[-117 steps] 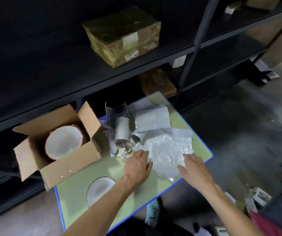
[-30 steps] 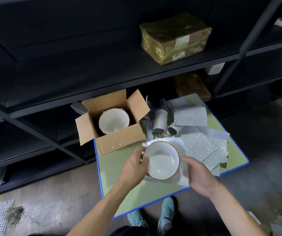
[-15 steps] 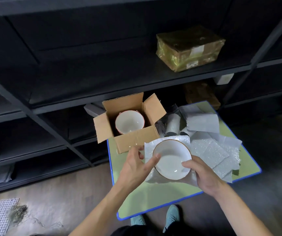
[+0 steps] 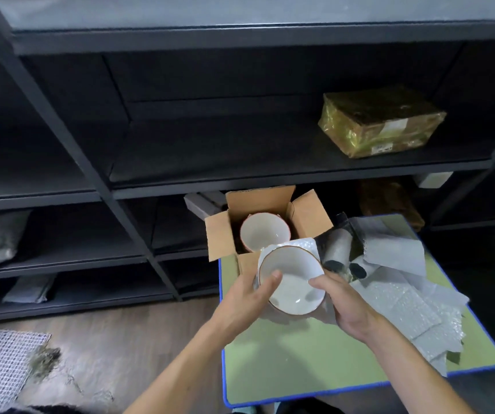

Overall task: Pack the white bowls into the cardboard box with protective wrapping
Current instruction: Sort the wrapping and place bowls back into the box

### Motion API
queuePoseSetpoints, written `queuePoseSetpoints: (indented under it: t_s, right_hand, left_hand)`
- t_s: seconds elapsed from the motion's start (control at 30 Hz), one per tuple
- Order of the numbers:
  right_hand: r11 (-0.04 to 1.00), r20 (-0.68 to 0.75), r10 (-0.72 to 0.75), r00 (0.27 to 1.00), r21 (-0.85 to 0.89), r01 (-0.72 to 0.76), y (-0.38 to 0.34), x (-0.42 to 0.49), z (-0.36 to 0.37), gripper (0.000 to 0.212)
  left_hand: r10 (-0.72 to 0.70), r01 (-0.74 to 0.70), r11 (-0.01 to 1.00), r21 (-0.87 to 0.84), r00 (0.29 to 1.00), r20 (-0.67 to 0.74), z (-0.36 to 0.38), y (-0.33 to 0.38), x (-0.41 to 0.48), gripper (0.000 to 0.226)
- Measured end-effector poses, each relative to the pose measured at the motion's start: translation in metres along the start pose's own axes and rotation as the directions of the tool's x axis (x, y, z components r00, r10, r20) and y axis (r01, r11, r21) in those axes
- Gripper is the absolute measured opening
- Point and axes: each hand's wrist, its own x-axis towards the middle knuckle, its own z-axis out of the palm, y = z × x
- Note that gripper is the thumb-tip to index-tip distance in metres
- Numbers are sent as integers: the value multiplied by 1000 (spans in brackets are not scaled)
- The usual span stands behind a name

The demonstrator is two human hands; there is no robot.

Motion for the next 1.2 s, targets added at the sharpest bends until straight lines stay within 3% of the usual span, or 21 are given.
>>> queuePoseSetpoints:
  t_s: [0.17, 0.37, 0.47, 0.7, 0.9, 1.03, 1.2]
  right_hand:
    - [962, -62, -75, 995, -268, 56, -19, 26, 12, 23]
    - [831, -81, -182, 980, -545, 109, -50, 61, 14, 17]
    - [746, -92, -228, 969, -656, 114, -63, 82, 13, 16]
    - [687, -70, -196, 978, -722, 86, -78, 125, 5, 23]
    - [516, -97, -236, 967, -855, 40, -74, 151, 5, 23]
    - [360, -94, -282, 955, -933, 15, -69, 158, 10, 28]
    - [274, -52, -270, 962, -961, 25, -62, 164, 16, 41]
  left_hand:
    - [-43, 50, 997, 62, 992, -115, -20, -5, 18, 28]
    - [-44, 77, 986, 151, 976, -213, -37, 1, 59, 32]
    - [-55, 74, 993, 89, 978, -200, -42, 5, 82, 35]
    - [-150, 176, 980, 98, 963, -225, -47, 11, 130, 32]
    - [-155, 268, 910, 318, 928, -337, -42, 3, 150, 29]
    - [-162, 301, 884, 358, 915, -370, -40, -2, 157, 33]
    - [-112, 319, 816, 482, 905, -409, -39, -12, 163, 26]
